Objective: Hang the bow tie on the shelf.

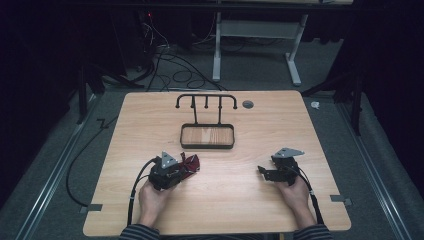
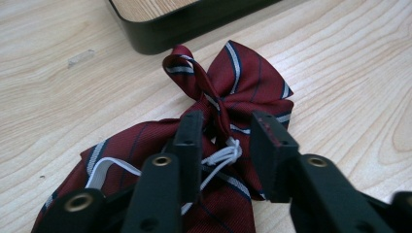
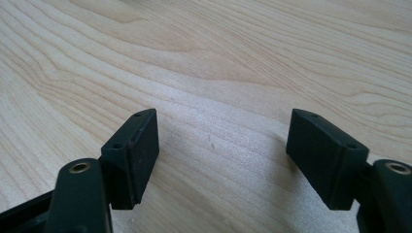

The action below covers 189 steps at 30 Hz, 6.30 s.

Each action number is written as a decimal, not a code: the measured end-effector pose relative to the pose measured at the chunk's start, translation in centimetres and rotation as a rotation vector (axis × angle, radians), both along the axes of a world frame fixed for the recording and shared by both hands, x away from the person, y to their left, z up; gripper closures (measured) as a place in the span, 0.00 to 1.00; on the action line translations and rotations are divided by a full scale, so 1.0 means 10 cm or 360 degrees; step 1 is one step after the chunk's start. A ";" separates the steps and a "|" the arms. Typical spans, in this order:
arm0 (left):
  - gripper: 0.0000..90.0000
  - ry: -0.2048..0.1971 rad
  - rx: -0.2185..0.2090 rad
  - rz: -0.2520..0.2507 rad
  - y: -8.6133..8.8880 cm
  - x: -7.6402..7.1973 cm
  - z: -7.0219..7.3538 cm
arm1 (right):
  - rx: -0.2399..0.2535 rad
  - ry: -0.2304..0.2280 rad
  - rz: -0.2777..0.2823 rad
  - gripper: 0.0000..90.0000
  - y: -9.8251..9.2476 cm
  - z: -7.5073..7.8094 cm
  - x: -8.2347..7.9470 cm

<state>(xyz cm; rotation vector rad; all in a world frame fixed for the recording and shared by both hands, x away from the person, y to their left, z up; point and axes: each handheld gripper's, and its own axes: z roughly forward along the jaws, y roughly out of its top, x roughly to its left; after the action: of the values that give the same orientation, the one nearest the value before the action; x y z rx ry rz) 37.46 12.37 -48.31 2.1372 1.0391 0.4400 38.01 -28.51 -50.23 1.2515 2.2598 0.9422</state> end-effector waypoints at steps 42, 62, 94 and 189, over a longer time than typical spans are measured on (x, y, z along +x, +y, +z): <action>0.95 -0.0141 -0.0193 -0.0080 0.22 -0.07 0.72 | 0.0005 -0.0001 0.0000 0.33 0.00 0.00 0.00; 0.95 -0.0280 -0.0264 -0.0165 0.19 -0.08 1.20 | 0.0005 0.0001 -0.0001 0.33 0.00 0.00 0.00; 0.95 -0.0268 -0.0312 -0.0302 -0.11 0.26 1.55 | 0.0002 -0.0002 0.0002 0.33 0.00 0.00 0.00; 0.94 -0.0167 -0.0264 -0.0211 -0.74 1.41 1.66 | 0.0001 0.0000 0.0006 0.32 0.00 0.00 -0.01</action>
<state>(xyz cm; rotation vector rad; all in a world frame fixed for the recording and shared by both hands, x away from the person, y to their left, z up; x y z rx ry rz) 51.53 4.97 -31.71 1.9991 0.8394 0.3846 37.95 -28.48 -50.24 1.2484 2.2628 0.9443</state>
